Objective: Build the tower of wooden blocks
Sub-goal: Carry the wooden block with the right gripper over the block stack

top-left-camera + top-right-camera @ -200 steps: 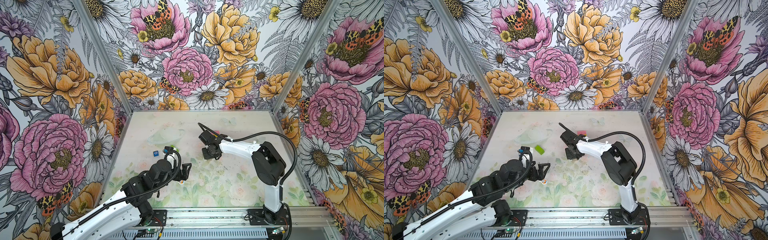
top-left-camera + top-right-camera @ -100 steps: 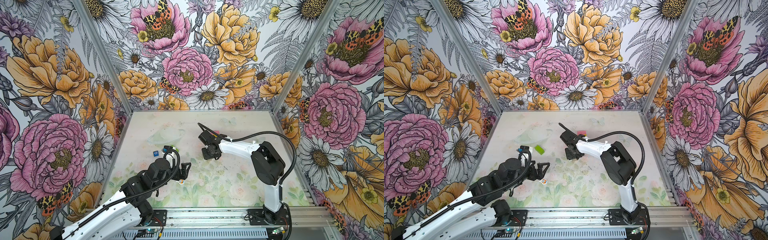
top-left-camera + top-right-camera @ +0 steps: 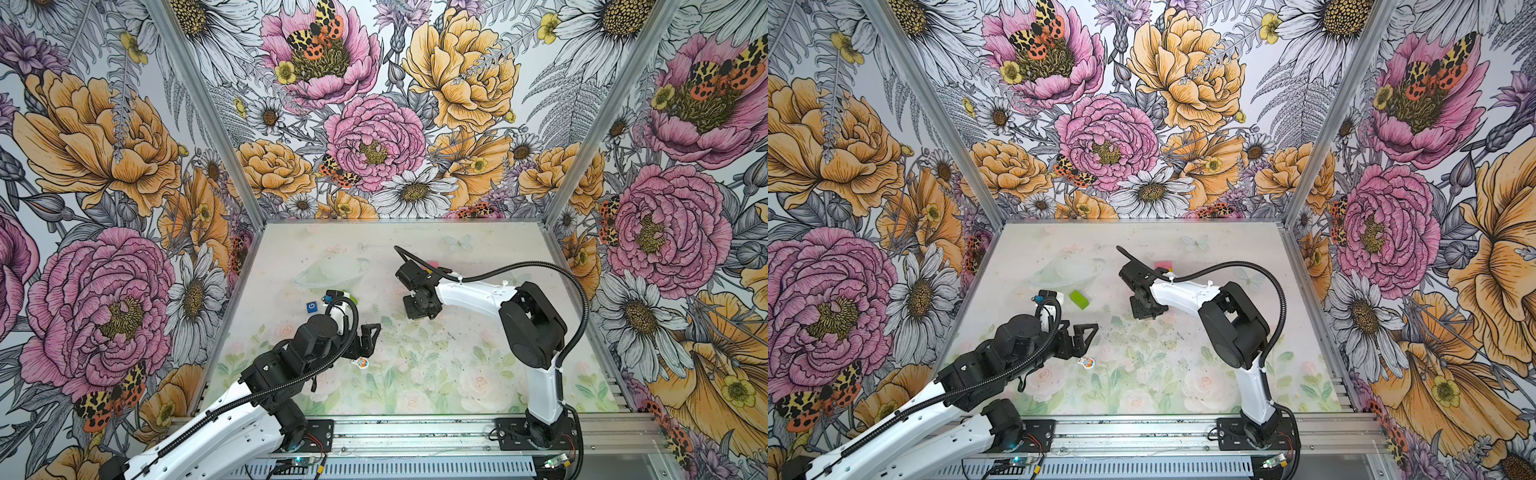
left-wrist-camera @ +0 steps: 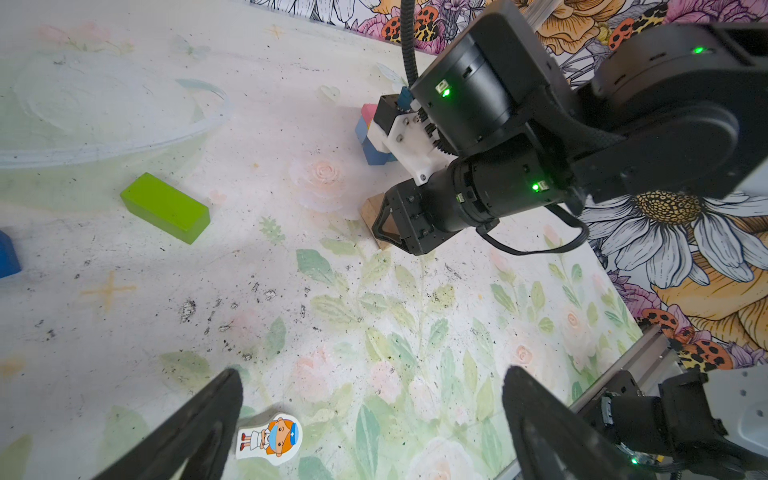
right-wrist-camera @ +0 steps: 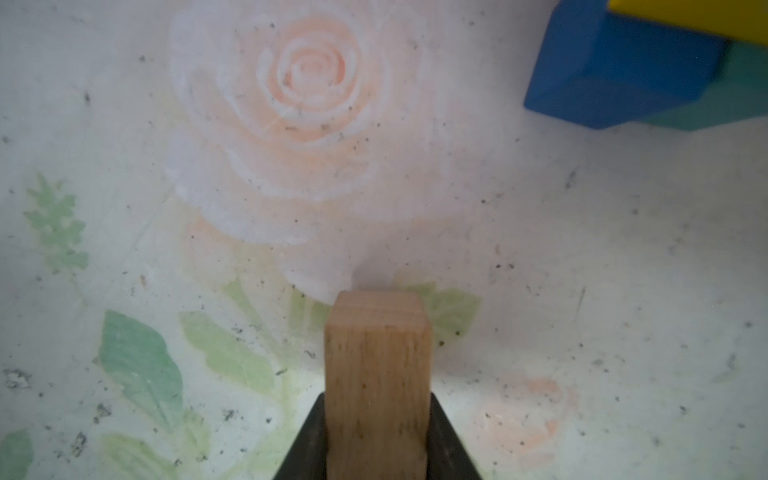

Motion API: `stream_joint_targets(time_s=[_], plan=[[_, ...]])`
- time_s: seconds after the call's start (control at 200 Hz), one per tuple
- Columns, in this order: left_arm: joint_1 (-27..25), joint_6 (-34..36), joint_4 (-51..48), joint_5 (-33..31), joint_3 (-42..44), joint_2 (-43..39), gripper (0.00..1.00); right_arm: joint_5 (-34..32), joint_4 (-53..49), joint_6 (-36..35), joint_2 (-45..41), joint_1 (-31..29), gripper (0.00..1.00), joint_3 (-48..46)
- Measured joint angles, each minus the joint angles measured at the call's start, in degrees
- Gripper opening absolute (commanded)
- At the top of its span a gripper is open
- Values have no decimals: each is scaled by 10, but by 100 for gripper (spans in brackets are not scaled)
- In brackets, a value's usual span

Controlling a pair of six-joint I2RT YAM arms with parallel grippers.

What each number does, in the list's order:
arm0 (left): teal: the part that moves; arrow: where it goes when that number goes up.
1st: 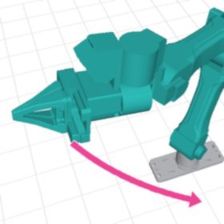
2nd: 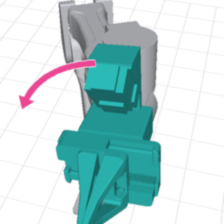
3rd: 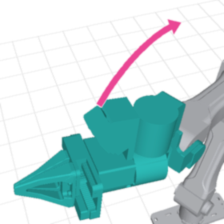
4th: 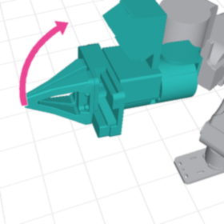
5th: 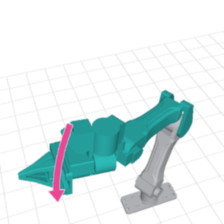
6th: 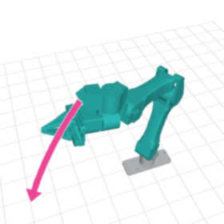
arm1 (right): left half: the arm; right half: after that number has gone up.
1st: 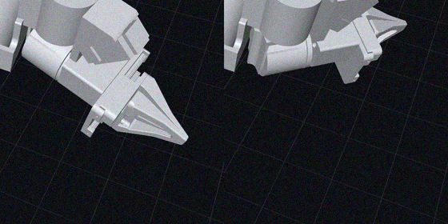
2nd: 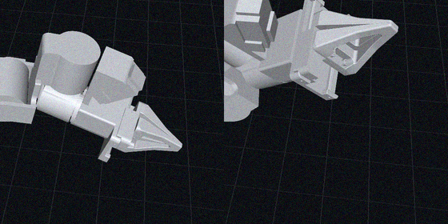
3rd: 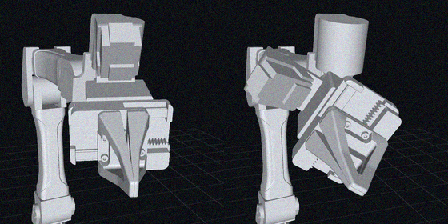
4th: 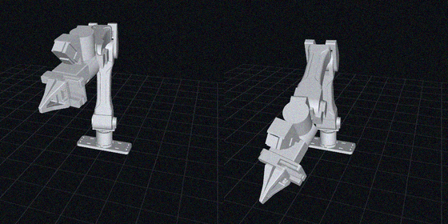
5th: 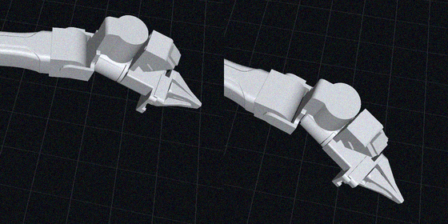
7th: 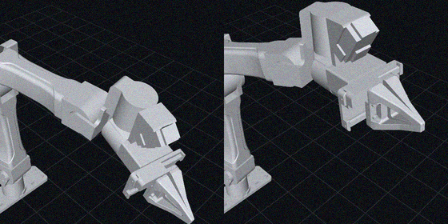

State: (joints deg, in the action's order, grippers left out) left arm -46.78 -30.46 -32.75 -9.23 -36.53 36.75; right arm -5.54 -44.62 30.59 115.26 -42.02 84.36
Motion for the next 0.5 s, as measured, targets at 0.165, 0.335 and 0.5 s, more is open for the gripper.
stream_joint_targets(time_s=[0.165,0.335,0.5], plan=[[18,9,0,11,-3,4,99,-15,-38,-11,-8,7,27,47],[49,22,16,36,-22,29,99,-25,-66,-32,-15,35,27,125],[74,35,35,62,-41,72,99,-26,-83,-49,-13,82,28,166]])
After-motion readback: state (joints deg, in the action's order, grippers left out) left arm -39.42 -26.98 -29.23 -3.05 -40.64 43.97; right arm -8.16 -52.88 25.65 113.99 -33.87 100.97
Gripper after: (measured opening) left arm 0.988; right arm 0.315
